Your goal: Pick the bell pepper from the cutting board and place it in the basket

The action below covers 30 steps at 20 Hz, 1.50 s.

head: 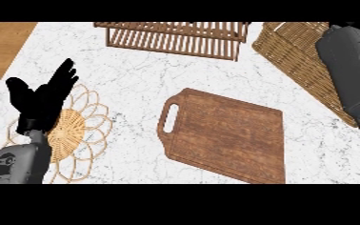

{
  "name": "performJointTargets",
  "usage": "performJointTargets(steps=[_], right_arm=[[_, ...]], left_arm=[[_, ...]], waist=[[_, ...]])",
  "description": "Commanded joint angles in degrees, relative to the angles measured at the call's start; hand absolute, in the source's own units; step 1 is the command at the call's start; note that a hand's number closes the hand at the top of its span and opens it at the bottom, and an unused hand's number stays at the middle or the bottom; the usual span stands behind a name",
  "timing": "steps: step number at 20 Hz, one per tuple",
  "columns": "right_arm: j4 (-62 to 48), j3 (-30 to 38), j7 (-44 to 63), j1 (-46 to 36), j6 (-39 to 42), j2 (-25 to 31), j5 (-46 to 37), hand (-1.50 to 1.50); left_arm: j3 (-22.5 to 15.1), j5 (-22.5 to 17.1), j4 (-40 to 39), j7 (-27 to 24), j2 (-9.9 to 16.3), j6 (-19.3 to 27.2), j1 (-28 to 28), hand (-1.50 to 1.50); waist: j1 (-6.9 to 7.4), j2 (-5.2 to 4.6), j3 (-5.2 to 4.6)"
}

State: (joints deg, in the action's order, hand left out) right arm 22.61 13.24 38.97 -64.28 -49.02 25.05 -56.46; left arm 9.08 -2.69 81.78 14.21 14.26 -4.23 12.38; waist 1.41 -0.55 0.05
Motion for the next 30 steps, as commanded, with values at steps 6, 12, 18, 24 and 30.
performJointTargets(steps=[6,12,18,24,30], right_arm=[[-4.02,4.74,-11.13,0.56,-3.45,1.74,5.58,-1.50],[2.02,9.89,-14.20,2.08,-9.29,2.68,11.77,-1.50],[14.36,16.16,-18.59,8.64,-13.08,1.69,20.89,-1.50],[33.00,17.56,-18.66,22.69,2.25,4.18,30.45,-1.50],[50.40,17.72,-16.01,40.87,14.69,2.93,37.32,-1.50]], left_arm=[[-0.35,0.43,-0.68,1.82,-0.51,0.52,2.50,0.00],[-0.53,0.72,0.06,-0.93,-0.94,-0.05,-1.07,0.00],[1.78,0.97,-2.69,-1.29,0.28,1.12,-0.51,0.00],[2.72,0.10,-0.71,-0.43,1.08,0.36,-2.82,0.00],[4.57,-1.62,-0.17,-0.70,2.02,-0.77,-4.75,0.00]], waist=[[0.59,-0.27,0.04],[-0.20,0.16,0.03],[-2.96,0.93,0.00],[-4.72,1.64,-0.08],[-5.35,1.78,-0.11]])
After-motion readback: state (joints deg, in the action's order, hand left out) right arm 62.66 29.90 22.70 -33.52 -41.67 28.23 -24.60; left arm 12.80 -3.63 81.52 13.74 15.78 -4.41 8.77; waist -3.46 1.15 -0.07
